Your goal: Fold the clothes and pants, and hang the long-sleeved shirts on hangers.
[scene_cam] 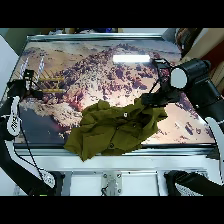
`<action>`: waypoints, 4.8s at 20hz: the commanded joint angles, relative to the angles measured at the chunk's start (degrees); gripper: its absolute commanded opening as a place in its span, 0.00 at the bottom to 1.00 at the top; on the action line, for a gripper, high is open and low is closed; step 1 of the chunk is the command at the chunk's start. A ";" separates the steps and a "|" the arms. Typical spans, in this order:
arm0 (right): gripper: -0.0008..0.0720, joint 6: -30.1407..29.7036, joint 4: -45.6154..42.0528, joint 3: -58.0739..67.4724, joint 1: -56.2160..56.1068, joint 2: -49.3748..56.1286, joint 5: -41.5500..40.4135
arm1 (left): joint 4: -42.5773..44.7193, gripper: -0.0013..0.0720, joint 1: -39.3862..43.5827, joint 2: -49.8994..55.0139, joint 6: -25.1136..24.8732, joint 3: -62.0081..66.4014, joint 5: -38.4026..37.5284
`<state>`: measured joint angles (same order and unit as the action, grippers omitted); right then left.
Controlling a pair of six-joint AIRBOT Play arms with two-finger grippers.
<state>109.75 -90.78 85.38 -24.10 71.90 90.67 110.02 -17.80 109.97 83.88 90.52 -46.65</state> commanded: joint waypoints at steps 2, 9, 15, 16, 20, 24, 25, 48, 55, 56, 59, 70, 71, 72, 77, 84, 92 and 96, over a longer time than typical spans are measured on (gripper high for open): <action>0.04 0.00 0.00 -0.02 -0.02 0.02 0.00 | 0.02 0.96 -0.76 1.62 -0.13 -0.04 0.61; 0.04 0.00 0.00 -0.02 -0.02 0.02 0.00 | 0.00 0.05 -0.76 1.57 -0.11 0.02 0.31; 0.04 0.02 0.00 -0.02 -0.02 0.02 0.00 | -0.02 0.04 -0.74 -0.02 -0.02 0.00 0.07; 0.04 0.02 0.00 -0.02 -0.02 0.02 0.00 | -0.02 0.04 -0.74 -1.14 -0.02 0.00 0.07; 0.04 0.00 0.00 -0.02 -0.02 0.02 0.00 | 0.02 0.04 0.15 -8.07 -0.09 0.00 -0.61; 0.04 0.00 0.00 -0.02 -0.02 0.02 0.00 | -0.02 0.04 3.19 -15.80 -0.11 0.00 -2.21; 0.04 0.00 0.00 -0.02 -0.02 0.02 0.00 | -0.02 0.04 4.31 -17.66 -0.11 0.00 -3.02; 0.04 0.00 0.00 -0.02 -0.02 0.02 0.00 | -47.12 0.04 16.02 -45.55 -55.87 -0.02 -49.96; 0.04 0.02 0.00 -0.02 0.09 0.09 0.00 | -53.20 0.04 3.65 -44.00 -70.73 -7.02 -53.75; 0.04 0.02 0.00 -0.02 0.09 0.09 0.00 | -53.07 0.04 2.73 -43.98 -72.63 -9.49 -53.68; 0.04 0.02 0.02 -0.02 0.07 0.09 0.00 | -53.05 0.04 0.79 -43.98 -77.31 -16.37 -53.66; 0.04 -1.97 0.00 7.65 1.09 -0.17 2.03 | -53.13 0.04 0.17 -44.02 -83.54 -29.27 -53.31; 0.04 -3.89 -0.02 9.73 1.07 -0.11 2.45 | -53.07 0.04 1.09 -44.02 -83.52 -29.73 -53.22; 0.04 -4.52 -0.46 11.72 1.09 -0.09 3.26 | -53.09 0.04 2.25 -44.04 -83.52 -30.01 -53.29; 0.04 -4.57 -2.84 16.26 1.09 -0.11 11.45 | -53.07 0.04 10.60 -43.95 -83.49 -29.99 -52.81; 0.04 -4.57 -1.29 17.05 0.98 -0.79 14.84 | -53.24 0.04 15.13 -42.10 -82.95 -29.99 -45.81; 0.04 -4.59 1.09 17.07 0.50 -1.90 14.86 | -54.47 0.04 18.60 -38.10 -82.88 -29.92 -41.38; 0.04 -4.85 1.09 17.07 -0.57 -2.10 14.86 | -58.80 0.04 15.93 -38.12 -82.88 -29.92 -40.13</action>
<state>105.03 -90.13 102.39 -24.01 70.00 105.14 53.71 -0.69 71.68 0.97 60.55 -88.38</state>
